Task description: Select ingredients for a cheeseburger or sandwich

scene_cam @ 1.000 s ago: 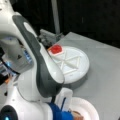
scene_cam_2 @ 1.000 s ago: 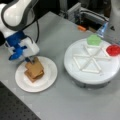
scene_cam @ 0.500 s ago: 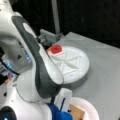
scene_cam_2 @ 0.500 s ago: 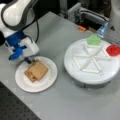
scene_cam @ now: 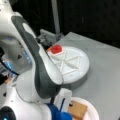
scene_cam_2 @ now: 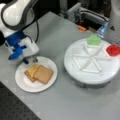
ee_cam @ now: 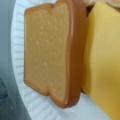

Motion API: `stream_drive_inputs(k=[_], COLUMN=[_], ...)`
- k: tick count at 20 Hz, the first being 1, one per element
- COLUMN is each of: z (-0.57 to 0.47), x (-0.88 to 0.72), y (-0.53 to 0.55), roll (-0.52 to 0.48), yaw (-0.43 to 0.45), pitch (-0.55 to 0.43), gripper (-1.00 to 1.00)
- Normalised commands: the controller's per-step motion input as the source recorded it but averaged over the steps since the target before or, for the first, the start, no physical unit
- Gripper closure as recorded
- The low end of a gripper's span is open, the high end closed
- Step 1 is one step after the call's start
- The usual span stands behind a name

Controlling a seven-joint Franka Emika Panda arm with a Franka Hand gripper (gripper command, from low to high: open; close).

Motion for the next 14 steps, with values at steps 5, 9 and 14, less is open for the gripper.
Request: stream_drive_inputs(k=[5, 9, 14], z=[0.09, 0.21, 0.3], x=[0.25, 0.17, 0.06], y=[-0.25, -0.15, 0.04], roll=[0.232, 0.123, -0.331], yaw=[0.133, 0.064, -0.112], pitch=[0.017, 0.077, 0.155], gripper=[-1.0, -1.0, -1.0])
